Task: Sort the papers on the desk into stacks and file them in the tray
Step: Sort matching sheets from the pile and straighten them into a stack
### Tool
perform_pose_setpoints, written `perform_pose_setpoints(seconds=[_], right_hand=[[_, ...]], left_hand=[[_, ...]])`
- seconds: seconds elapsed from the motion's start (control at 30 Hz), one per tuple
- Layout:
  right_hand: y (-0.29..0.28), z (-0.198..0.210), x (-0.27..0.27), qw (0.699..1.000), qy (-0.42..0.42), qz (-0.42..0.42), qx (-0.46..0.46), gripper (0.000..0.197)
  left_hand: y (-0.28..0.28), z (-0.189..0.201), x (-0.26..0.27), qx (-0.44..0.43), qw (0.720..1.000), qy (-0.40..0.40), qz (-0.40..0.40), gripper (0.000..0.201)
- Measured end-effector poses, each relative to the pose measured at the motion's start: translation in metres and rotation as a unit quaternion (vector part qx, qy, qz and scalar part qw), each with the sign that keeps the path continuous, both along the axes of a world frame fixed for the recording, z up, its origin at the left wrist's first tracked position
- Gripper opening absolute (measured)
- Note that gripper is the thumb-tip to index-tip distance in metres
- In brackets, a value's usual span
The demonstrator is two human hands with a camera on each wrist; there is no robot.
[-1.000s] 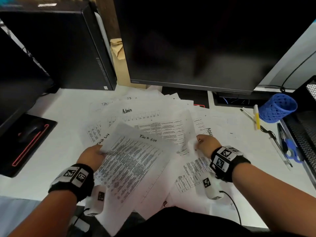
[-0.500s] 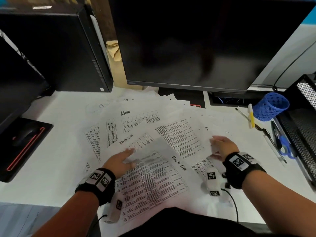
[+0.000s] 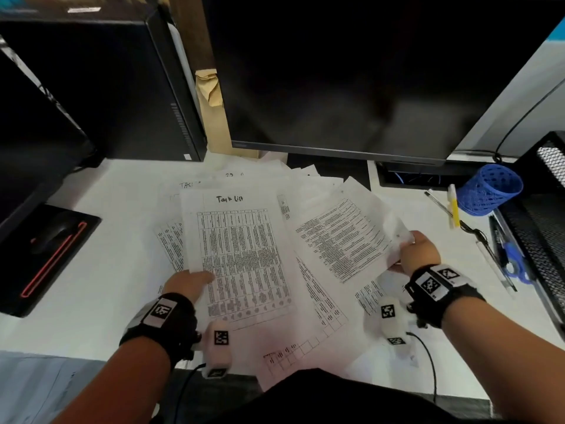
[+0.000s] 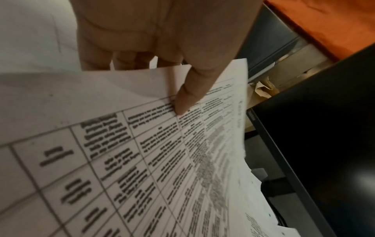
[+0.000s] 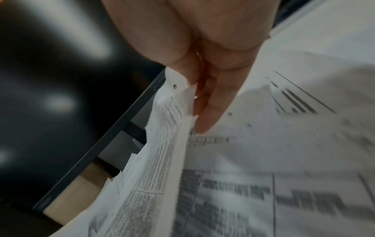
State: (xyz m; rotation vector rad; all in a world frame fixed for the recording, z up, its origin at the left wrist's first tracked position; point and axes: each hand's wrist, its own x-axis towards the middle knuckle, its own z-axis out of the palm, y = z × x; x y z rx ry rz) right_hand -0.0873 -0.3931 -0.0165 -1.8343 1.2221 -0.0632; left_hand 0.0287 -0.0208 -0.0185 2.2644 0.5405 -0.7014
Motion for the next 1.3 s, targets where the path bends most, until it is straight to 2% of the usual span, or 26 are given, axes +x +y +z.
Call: perform_pose_setpoints(seconds=[0.1,0.17,0.27,0.3,0.37,0.4,0.47,0.53,0.57,0.67,0.77,0.9,1.0,1.07,1.17,1.3], right_hand=[[-0.008,0.015,0.013,0.995,0.032,0.066,-0.061,0.031],[-0.017,0.015,0.021,0.996,0.026,0.071,-0.035,0.033],[-0.018,0.021,0.031,0.999,-0.013,0.024,0.029,0.032],[-0.019,0.017,0.031,0.997,-0.034,-0.013,0.066,0.029],[-0.012,0.007,0.027,0.993,-0.033,-0.028,0.113,0.012],[-0.008,-0.002,0.024,0.991,-0.019,-0.018,0.131,0.014],[0.002,-0.018,0.019,0.988,0.004,0.004,0.155,0.016],[0.008,-0.033,0.017,0.989,0.036,0.014,0.14,0.042],[0.007,-0.037,0.017,0.993,0.057,0.037,0.093,0.048],[-0.003,-0.037,0.02,0.99,0.099,0.103,0.008,0.021],[-0.008,-0.027,0.021,0.984,0.105,0.146,-0.017,0.016],[0.019,-0.011,0.022,0.976,0.103,0.193,0.001,0.024],[0.04,-0.009,0.024,0.959,0.135,0.248,0.011,0.004],[0.051,-0.01,0.024,0.955,0.144,0.26,0.005,0.028],[0.063,-0.009,0.022,0.96,0.13,0.245,0.03,0.049],[0.064,-0.003,0.018,0.975,0.058,0.204,0.071,0.067]], left_hand=[[-0.007,-0.005,-0.009,-0.037,0.999,0.026,0.012,0.049],[-0.012,-0.01,-0.015,-0.066,0.996,0.051,0.021,0.054],[-0.016,-0.016,-0.022,-0.115,0.99,0.075,0.028,0.065],[-0.018,-0.014,-0.025,-0.118,0.99,0.075,0.019,0.063],[-0.019,-0.015,-0.027,-0.098,0.994,0.049,-0.012,0.039],[-0.019,-0.018,-0.028,-0.085,0.996,0.03,-0.019,0.033],[-0.019,-0.022,-0.032,-0.077,0.997,-0.008,-0.017,0.046],[-0.02,-0.022,-0.034,-0.076,0.996,-0.036,-0.013,0.056],[-0.02,-0.019,-0.035,-0.074,0.996,-0.051,-0.008,0.056],[-0.015,-0.016,-0.028,-0.087,0.994,-0.059,0.02,0.055],[-0.016,-0.012,-0.02,-0.081,0.996,-0.01,-0.016,0.056],[-0.023,-0.015,-0.019,-0.123,0.991,0.036,-0.037,0.07],[-0.028,-0.022,-0.026,-0.165,0.983,0.033,-0.073,0.051],[-0.033,-0.025,-0.032,-0.169,0.981,0.024,-0.096,0.052],[-0.038,-0.022,-0.039,-0.19,0.978,0.018,-0.079,0.06],[-0.034,-0.015,-0.04,-0.196,0.978,-0.004,-0.071,0.043]])
